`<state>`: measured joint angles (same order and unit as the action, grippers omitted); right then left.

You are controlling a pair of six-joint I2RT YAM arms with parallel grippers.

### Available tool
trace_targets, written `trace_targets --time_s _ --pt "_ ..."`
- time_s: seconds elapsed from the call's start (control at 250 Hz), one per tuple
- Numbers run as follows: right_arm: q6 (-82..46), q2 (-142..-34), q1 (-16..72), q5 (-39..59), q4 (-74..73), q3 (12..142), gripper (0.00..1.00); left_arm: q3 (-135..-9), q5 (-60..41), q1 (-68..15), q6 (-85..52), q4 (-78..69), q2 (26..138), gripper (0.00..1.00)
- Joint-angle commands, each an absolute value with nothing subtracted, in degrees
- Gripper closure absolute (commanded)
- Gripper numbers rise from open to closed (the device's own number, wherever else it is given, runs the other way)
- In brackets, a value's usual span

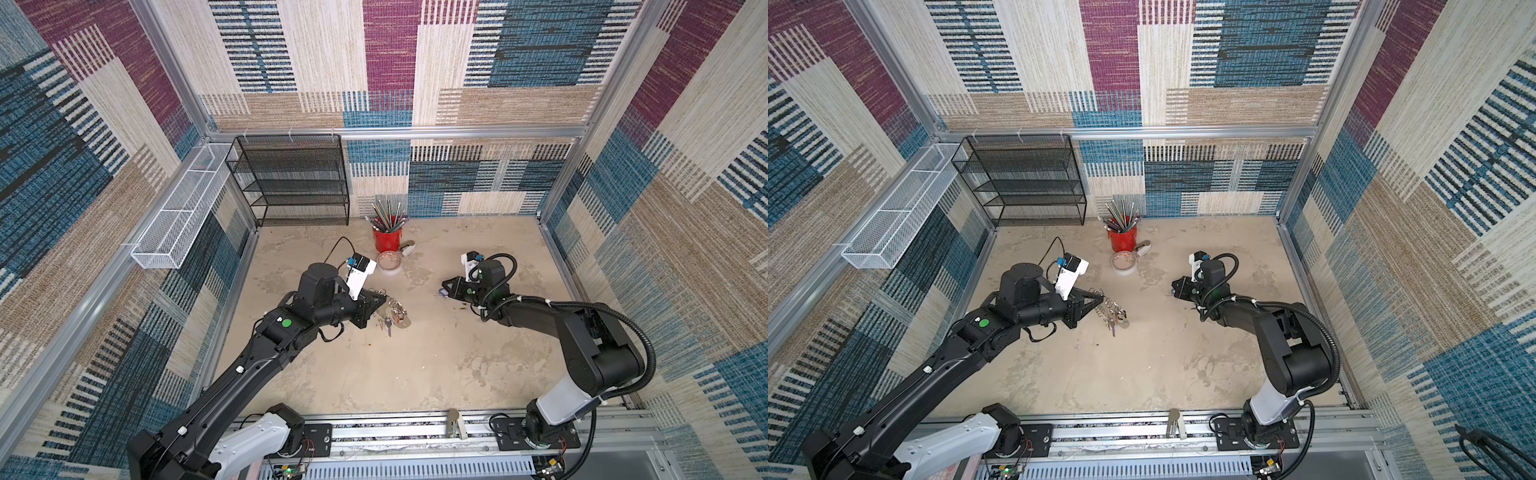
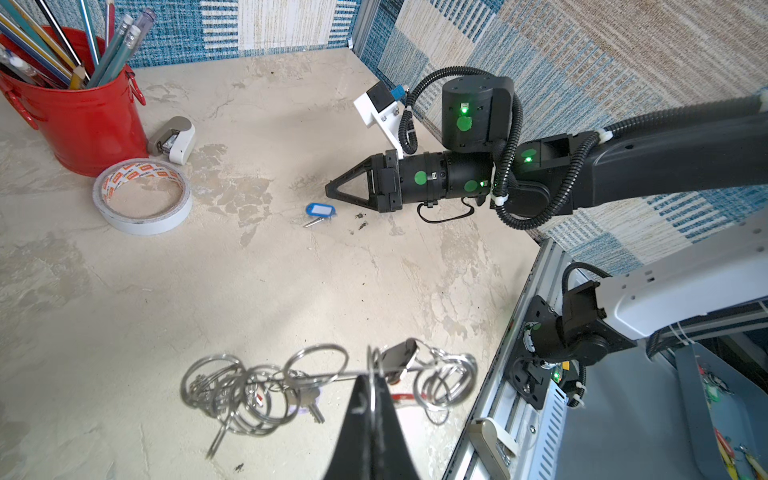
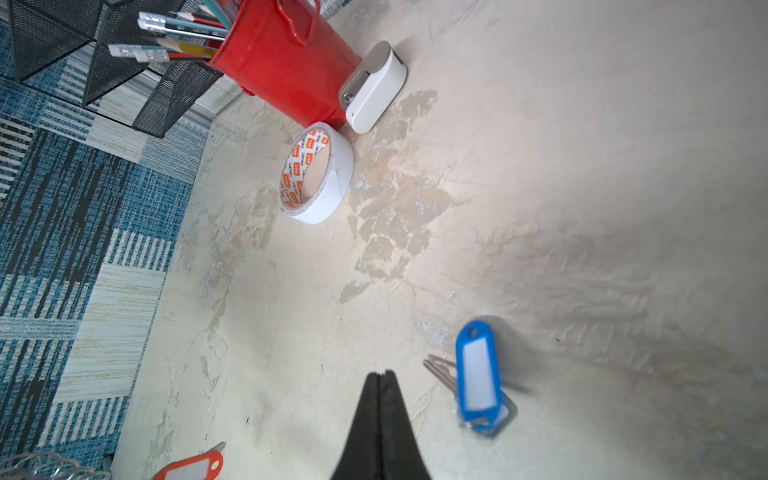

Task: Put the keys on the keyring
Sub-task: 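Align the right gripper fingers around the blue-tag key ring and close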

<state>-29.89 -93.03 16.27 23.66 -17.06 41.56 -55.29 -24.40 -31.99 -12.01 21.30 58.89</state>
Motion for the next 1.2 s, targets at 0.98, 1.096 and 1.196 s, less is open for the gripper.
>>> trace_targets --time_s 0.98,1.096,1.196 --pt "-33.22 -95.24 16.35 17.63 -10.37 37.71 0.66 -56.12 -26.99 -31.92 -12.93 18.42 59.91 1.0" --pt "-33.37 -94.32 16.35 20.13 -10.85 36.96 0.68 -56.07 -27.28 -31.9 -13.1 18.21 59.97 1.0" --pt "-34.02 -93.32 16.35 21.59 -12.14 35.24 0.68 -56.12 -27.36 -31.9 -13.19 18.28 59.89 1.0"
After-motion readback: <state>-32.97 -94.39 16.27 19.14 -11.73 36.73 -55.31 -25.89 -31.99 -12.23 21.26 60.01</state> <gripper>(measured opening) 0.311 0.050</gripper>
